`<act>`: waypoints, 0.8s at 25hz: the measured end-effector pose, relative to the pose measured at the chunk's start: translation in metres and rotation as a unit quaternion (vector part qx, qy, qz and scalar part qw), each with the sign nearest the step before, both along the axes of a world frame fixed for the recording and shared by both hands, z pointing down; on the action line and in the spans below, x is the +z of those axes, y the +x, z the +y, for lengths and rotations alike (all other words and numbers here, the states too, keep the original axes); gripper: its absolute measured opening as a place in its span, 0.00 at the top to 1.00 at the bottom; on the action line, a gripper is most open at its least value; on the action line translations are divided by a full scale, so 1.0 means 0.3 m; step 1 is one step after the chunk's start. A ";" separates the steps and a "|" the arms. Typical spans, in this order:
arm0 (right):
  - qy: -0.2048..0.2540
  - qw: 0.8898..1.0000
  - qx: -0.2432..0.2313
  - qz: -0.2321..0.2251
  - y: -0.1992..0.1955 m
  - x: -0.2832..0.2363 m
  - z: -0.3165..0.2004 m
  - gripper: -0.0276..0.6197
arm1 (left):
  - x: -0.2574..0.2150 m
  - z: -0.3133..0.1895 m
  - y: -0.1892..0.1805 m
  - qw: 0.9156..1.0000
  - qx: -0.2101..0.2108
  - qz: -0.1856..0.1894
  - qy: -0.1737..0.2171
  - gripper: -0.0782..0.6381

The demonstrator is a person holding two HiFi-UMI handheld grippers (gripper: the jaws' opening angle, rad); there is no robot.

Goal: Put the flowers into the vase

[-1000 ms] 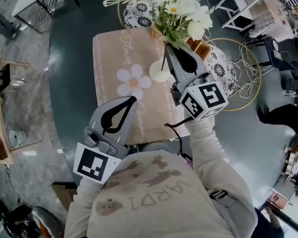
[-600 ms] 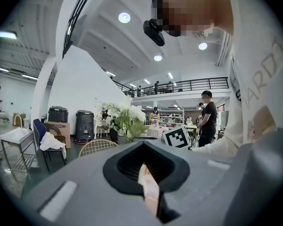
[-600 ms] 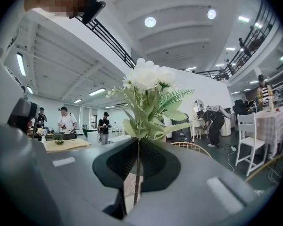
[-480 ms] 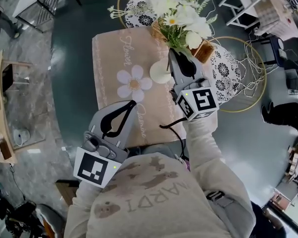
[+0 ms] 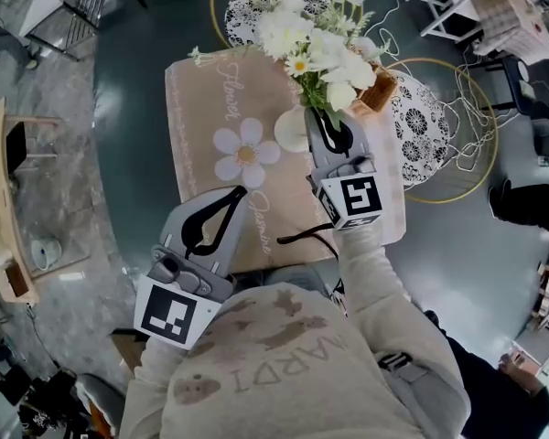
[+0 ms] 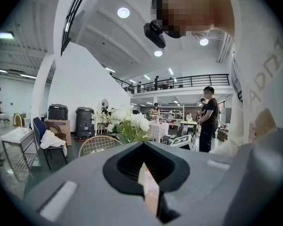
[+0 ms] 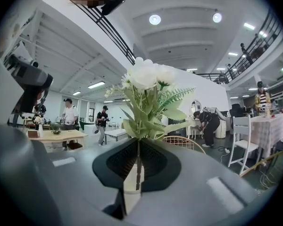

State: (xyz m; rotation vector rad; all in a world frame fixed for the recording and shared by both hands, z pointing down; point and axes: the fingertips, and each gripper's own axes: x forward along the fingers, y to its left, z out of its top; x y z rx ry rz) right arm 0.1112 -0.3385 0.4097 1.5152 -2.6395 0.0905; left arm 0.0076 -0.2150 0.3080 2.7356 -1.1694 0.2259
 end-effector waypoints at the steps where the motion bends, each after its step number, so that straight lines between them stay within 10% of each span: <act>1: 0.001 1.000 0.000 0.009 -0.002 0.016 0.007 0.90 | 0.005 0.000 0.000 1.000 -0.001 -0.001 -0.001 0.89; 20: -0.034 0.998 0.050 0.029 0.027 0.161 0.079 0.84 | 0.040 0.018 -0.002 1.000 0.000 0.000 -0.006 0.89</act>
